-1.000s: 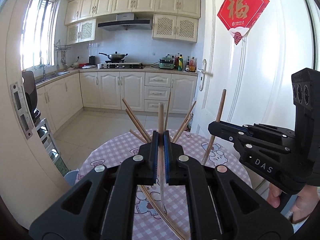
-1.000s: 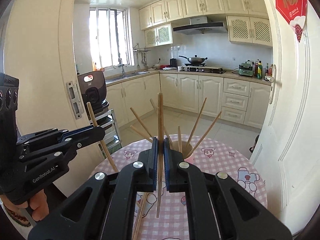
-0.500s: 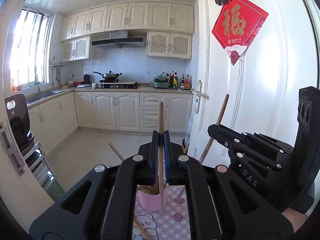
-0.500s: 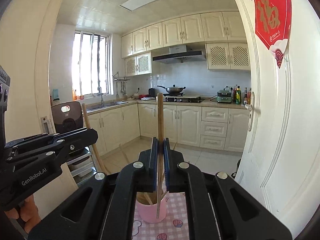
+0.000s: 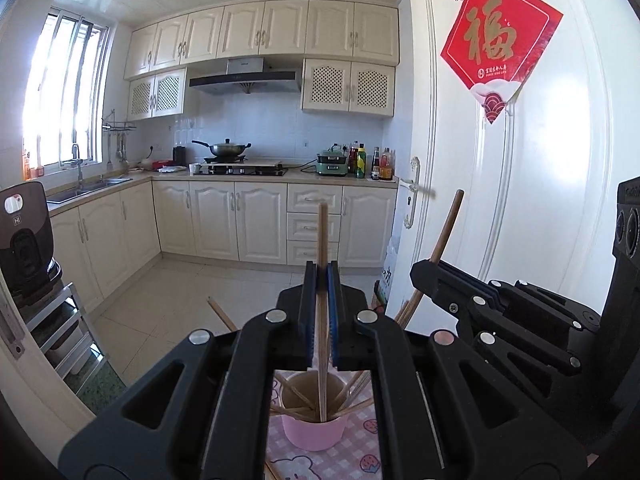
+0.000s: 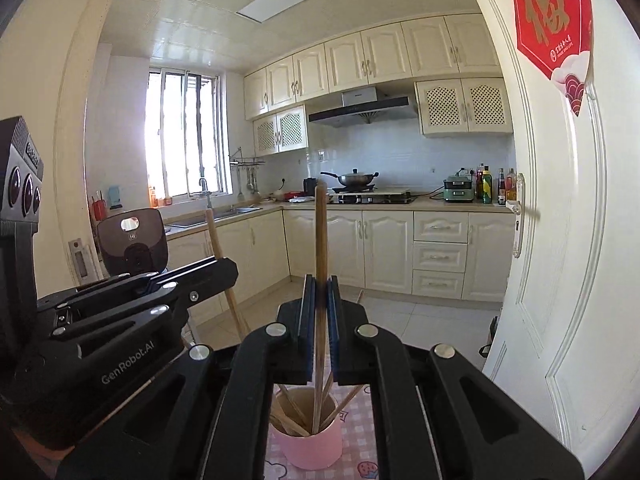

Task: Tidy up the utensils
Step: 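Lower both chopsticks into the pink cup and open both grippers, then withdraw both open grippers from the cup toward the remaining chopsticks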

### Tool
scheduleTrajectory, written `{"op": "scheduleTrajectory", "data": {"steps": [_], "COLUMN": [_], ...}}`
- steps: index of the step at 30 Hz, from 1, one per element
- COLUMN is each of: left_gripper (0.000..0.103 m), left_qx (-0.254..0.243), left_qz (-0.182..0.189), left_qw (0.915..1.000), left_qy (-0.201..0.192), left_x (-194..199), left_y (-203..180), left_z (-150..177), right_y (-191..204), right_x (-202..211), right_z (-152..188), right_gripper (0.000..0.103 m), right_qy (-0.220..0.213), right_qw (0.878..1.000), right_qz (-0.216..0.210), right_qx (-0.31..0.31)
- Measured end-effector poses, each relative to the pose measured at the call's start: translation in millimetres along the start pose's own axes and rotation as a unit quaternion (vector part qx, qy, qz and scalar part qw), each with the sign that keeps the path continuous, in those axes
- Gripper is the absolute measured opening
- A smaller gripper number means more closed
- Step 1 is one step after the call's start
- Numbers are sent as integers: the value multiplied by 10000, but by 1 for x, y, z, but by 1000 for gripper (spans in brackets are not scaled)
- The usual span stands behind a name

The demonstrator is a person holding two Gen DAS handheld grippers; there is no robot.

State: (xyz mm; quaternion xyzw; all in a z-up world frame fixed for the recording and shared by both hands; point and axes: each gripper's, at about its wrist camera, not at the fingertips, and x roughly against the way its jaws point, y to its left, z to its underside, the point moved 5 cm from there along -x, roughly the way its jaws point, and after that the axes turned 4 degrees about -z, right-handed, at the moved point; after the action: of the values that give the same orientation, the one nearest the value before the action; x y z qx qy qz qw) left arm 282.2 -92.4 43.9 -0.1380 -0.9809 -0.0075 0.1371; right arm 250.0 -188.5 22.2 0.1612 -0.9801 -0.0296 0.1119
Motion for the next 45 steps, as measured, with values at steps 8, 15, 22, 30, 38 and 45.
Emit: {"op": "scheduleTrajectory", "data": {"steps": [8, 15, 22, 30, 38, 45], "left_gripper": [6, 6, 6, 7, 52, 75], "left_qx": [-96, -29, 219, 264, 287, 384], "left_qz": [-28, -87, -35, -37, -260, -534], "left_qw": [9993, 9979, 9972, 9976, 9982, 9970], "left_qy": [348, 636, 720, 638, 457, 409], "left_x": [-12, -19, -13, 4, 36, 71], "left_y": [1, 12, 21, 26, 37, 56], "left_z": [37, 57, 60, 58, 55, 63], "right_y": [-1, 1, 3, 4, 15, 24], "right_x": [-9, -23, -21, -10, 17, 40], "right_z": [28, 50, 51, 51, 48, 56], "right_gripper": [4, 4, 5, 7, 30, 36], "right_qy": [356, 771, 814, 825, 698, 726], "right_qw": [9993, 9969, 9965, 9964, 9972, 9968], "right_qz": [-106, -118, -77, 33, -85, -148], "right_qx": [-49, -131, -191, -208, -260, -295]}}
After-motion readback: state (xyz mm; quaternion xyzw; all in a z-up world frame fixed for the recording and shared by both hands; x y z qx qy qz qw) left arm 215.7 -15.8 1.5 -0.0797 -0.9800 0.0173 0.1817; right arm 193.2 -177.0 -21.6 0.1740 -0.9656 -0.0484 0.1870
